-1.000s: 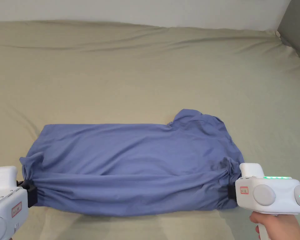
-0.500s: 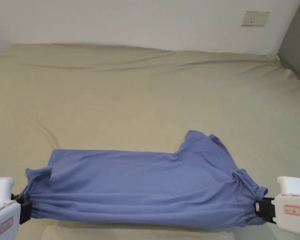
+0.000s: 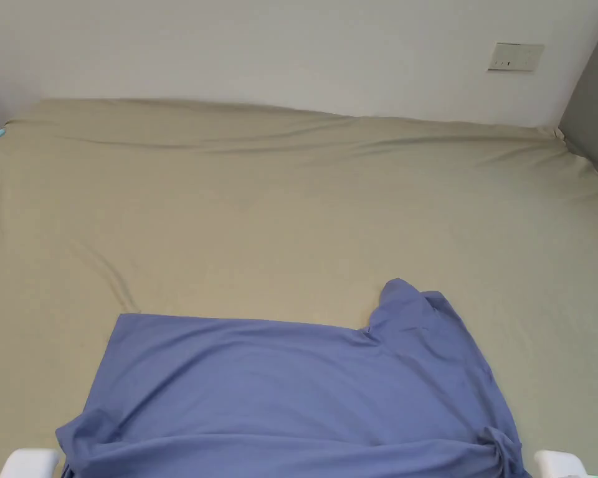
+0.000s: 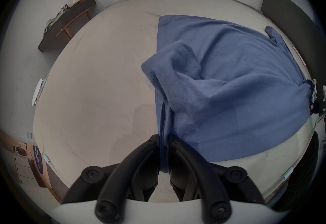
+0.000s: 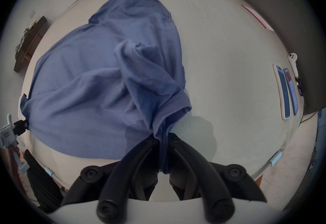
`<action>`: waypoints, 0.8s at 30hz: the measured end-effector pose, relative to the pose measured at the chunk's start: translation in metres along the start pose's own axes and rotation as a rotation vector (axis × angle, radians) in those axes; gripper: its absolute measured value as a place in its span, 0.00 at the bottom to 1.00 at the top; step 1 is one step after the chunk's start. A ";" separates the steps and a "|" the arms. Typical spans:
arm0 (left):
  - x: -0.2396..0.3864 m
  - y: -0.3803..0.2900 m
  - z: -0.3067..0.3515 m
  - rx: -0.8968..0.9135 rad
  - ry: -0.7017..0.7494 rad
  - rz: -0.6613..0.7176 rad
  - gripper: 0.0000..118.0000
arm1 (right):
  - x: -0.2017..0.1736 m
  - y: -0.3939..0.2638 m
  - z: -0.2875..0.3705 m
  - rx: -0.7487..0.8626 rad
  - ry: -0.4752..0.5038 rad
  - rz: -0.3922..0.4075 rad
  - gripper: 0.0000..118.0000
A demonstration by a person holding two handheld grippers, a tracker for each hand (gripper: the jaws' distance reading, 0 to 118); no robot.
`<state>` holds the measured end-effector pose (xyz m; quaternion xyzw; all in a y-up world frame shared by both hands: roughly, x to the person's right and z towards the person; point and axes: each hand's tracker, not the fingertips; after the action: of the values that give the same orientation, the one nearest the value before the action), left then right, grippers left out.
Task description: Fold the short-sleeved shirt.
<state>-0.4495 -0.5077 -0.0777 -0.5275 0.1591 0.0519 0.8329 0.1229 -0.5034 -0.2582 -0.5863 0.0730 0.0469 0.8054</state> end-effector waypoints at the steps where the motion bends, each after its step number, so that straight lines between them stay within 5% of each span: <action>1: -0.001 0.002 0.001 -0.003 -0.003 0.009 0.06 | 0.000 0.000 0.002 0.006 -0.024 -0.022 0.20; 3: -0.001 0.006 0.005 0.005 -0.001 0.018 0.07 | 0.009 0.003 0.004 0.016 -0.159 0.008 0.57; 4: -0.001 0.008 0.007 0.013 0.014 0.019 0.15 | 0.014 0.003 0.006 0.026 -0.183 0.015 0.83; 5: -0.002 0.011 0.011 0.030 0.050 0.012 0.29 | 0.020 0.004 0.011 0.043 -0.221 0.014 0.92; 7: -0.007 0.019 0.023 0.075 0.118 0.022 0.70 | 0.026 0.009 0.032 0.104 -0.208 0.002 0.93; 9: -0.013 0.029 0.050 0.193 0.105 0.078 0.86 | 0.025 0.017 0.058 0.198 -0.163 -0.014 0.93; 18: 0.020 0.101 0.212 0.828 0.046 0.105 0.86 | -0.059 0.064 0.213 0.811 -0.157 0.132 0.93; 24: 0.066 0.119 0.271 1.033 0.019 0.025 0.83 | -0.128 0.062 0.279 1.055 -0.060 0.207 0.91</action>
<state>-0.3603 -0.2184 -0.0952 -0.0460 0.1776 -0.0284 0.9826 0.0047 -0.2173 -0.2095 -0.0902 0.1208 0.0996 0.9835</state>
